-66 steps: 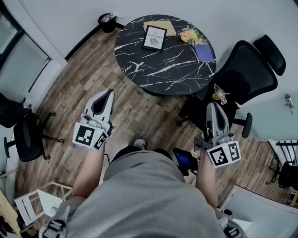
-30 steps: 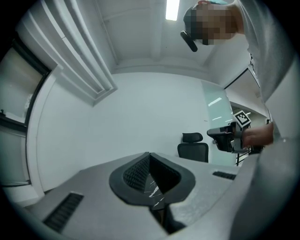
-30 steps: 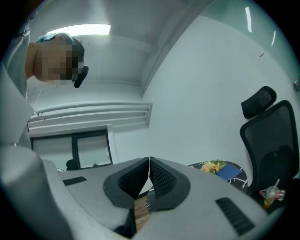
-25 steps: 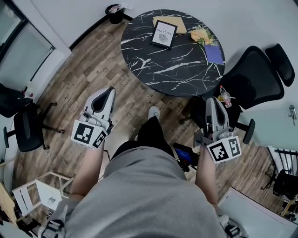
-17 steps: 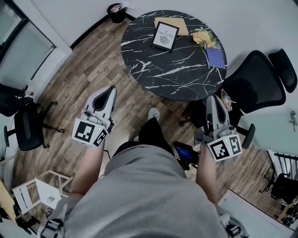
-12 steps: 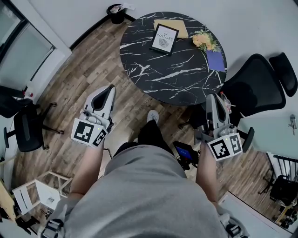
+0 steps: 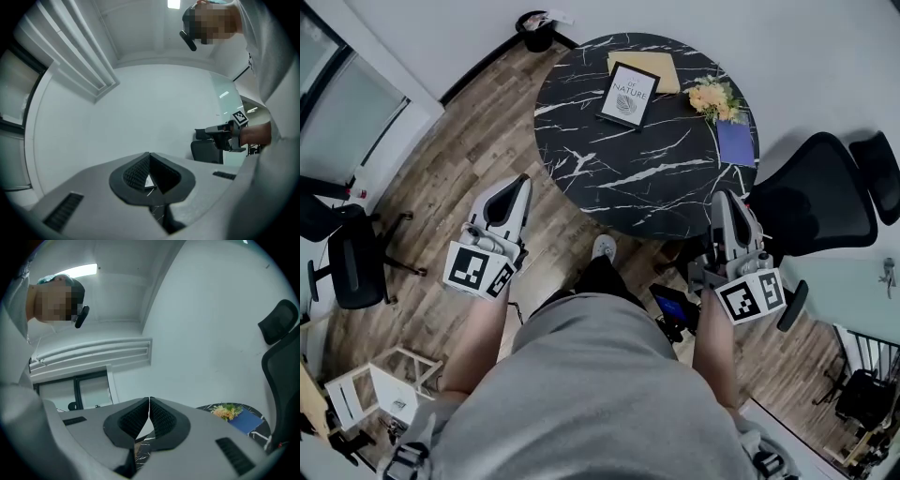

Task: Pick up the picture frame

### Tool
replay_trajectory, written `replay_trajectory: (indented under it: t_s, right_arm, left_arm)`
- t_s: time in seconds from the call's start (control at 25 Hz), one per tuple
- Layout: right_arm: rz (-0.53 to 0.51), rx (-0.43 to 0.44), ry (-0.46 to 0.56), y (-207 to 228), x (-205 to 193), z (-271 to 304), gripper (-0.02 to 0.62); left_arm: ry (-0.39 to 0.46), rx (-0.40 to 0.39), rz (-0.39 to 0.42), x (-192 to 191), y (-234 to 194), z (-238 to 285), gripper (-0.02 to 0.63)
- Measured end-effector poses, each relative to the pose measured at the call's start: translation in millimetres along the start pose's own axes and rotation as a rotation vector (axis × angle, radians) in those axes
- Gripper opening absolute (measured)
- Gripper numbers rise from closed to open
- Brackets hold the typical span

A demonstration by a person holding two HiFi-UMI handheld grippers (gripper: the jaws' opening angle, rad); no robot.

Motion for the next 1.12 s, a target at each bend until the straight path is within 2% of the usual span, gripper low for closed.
replay_trajectory:
  t_s: [0.6,1.12]
  right_arm:
    - [0.010,0.103,-0.015,84.7,34.9,88.3,0.028]
    - [0.013,0.115,-0.019,133.1,46.2,114.1,0.028]
  left_arm:
    - [0.011,0.092,0.003,20.8,-20.8,101.2,0.006]
    - [0.011,0.121,0.006,27.5,-13.6,136.6,0.006]
Point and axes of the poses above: the fingertips, and each gripper's own axes: z forward along the fingers, y to its right, x out of its top, the point moved 1 cm from there along -z, backward along the fingers, and after that the axes turned 5 degrees about -y, right-handed, at the moved point
